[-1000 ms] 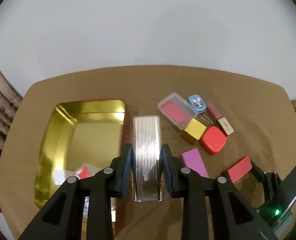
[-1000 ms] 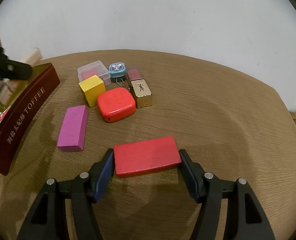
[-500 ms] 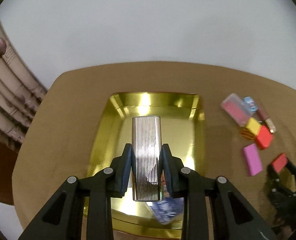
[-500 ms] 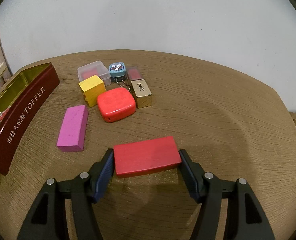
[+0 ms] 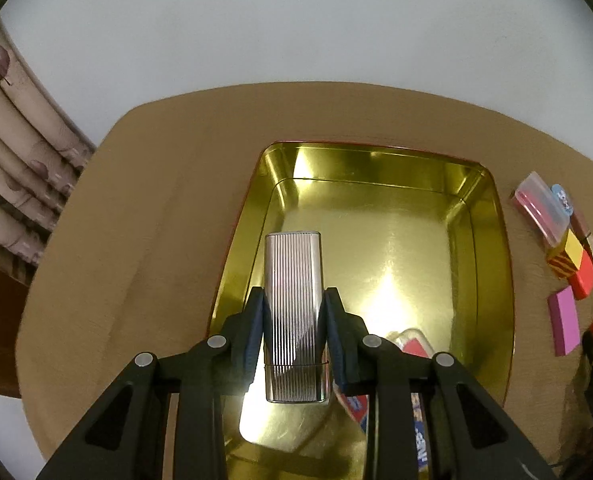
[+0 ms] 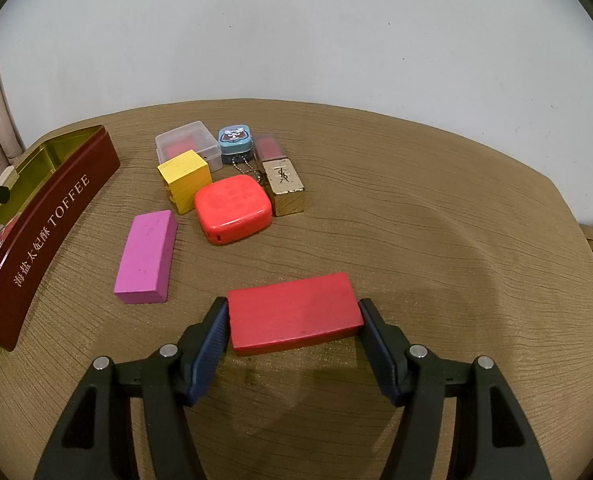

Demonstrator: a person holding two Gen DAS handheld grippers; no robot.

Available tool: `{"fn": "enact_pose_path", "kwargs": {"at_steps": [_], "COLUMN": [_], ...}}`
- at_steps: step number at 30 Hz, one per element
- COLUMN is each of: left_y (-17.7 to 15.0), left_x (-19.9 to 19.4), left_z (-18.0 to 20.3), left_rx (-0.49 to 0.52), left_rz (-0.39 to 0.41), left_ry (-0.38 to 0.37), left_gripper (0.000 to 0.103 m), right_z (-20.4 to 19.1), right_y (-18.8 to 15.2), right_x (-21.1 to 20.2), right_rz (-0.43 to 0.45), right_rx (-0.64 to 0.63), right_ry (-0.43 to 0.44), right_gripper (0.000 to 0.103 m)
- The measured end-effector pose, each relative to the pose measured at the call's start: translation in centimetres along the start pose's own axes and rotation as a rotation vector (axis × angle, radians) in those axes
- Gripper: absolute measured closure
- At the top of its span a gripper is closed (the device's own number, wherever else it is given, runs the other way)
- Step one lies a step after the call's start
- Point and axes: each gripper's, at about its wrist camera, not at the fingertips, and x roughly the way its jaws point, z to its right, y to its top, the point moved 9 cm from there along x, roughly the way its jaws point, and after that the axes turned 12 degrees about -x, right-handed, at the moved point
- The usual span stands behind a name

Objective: Organize rigid objects
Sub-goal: 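Lower the silver lighter into the gold tray and open the left gripper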

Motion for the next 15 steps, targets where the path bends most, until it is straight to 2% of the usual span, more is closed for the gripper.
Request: {"fn": "enact_pose_path", "kwargs": {"at_steps": [6,15], "left_y": [0.7,0.5], "left_x": [1.3,3.0], "left_z": [0.3,0.5], "left_rx": [0.023,0.024], "left_rz": [-0.001,-0.021], "left_ry": [0.022,0.01], "left_gripper": [0.077,0.077], "right_z": [-0.1,0.1], "right_y": [0.0,0.0], "right_x": [0.0,0.0], "right_rz": [0.0,0.001], "right_rx": [-0.001,0.0], "right_ry": [0.0,0.002], "right_gripper": [0.037,0.037]}}
